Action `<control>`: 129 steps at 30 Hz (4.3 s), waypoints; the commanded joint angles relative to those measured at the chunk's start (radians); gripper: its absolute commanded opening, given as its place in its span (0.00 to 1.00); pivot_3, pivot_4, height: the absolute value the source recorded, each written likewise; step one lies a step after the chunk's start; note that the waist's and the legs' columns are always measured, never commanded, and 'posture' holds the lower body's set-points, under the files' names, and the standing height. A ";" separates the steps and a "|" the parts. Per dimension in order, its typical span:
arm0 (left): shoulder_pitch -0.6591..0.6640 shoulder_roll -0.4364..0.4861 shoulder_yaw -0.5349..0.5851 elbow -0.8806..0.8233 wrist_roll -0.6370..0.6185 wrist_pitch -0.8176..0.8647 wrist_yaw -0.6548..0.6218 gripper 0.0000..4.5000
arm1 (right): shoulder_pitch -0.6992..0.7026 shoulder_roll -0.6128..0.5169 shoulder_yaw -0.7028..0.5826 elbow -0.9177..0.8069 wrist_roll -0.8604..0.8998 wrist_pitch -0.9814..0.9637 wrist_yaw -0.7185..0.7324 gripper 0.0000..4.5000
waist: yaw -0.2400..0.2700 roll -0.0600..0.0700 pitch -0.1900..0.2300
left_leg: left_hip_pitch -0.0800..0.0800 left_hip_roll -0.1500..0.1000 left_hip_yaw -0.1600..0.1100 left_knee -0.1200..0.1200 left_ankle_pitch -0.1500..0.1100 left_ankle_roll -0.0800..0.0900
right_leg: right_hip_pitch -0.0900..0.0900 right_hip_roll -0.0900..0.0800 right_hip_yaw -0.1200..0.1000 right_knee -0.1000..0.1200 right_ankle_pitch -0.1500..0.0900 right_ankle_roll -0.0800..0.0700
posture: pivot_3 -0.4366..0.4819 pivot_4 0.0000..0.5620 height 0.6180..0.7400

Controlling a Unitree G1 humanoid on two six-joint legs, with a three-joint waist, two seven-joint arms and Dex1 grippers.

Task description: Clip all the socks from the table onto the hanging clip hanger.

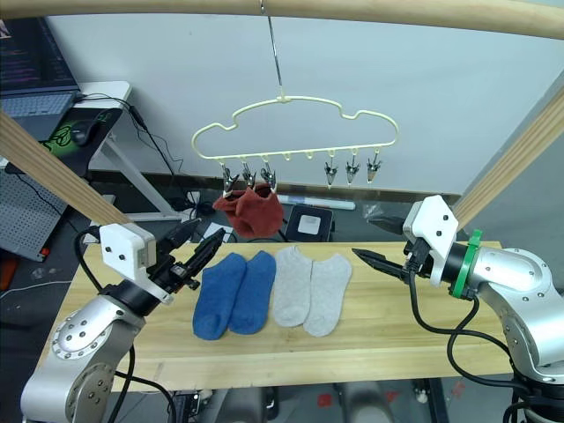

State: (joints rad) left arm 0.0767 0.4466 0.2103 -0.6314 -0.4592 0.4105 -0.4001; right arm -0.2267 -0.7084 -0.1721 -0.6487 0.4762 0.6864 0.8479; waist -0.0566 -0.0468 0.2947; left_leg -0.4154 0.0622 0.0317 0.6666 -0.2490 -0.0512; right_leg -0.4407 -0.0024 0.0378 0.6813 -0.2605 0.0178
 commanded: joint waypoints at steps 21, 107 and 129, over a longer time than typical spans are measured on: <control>-0.269 -0.341 -0.267 0.367 0.320 -0.361 0.186 0.57 | -0.010 -0.039 -0.016 -0.126 0.151 0.081 -0.145 0.66 | -0.004 0.000 0.000 | 0.000 -0.001 0.000 0.002 0.000 0.001 | 0.002 0.000 0.000 0.000 0.001 0.000 | 0.27 0.55 0.96; -0.430 -0.379 -0.210 0.359 0.149 -0.156 0.125 0.10 | -0.037 0.061 0.331 0.108 -0.139 0.099 -0.389 0.66 | -0.031 0.000 0.004 | 0.000 0.000 0.000 -0.002 0.000 0.001 | 0.000 0.001 0.003 -0.003 -0.002 0.006 | 0.27 0.59 0.96; -0.423 -0.281 -0.191 0.243 0.042 0.021 0.091 0.10 | -0.113 0.444 0.416 0.706 -0.370 -0.093 -0.493 0.57 | -0.027 0.008 0.036 | 0.000 0.000 0.000 -0.004 0.000 0.001 | -0.001 0.001 0.003 -0.004 -0.001 0.004 | 0.33 0.68 0.96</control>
State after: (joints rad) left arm -0.3548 0.1601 0.0155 -0.3476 -0.4008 0.4301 -0.2971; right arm -0.3392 -0.2701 0.2537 0.0602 0.1070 0.5959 0.3535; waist -0.0833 -0.0390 0.3304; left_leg -0.4156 0.0627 0.0320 0.6627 -0.2488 -0.0503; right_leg -0.4421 -0.0015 0.0412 0.6773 -0.2620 0.0222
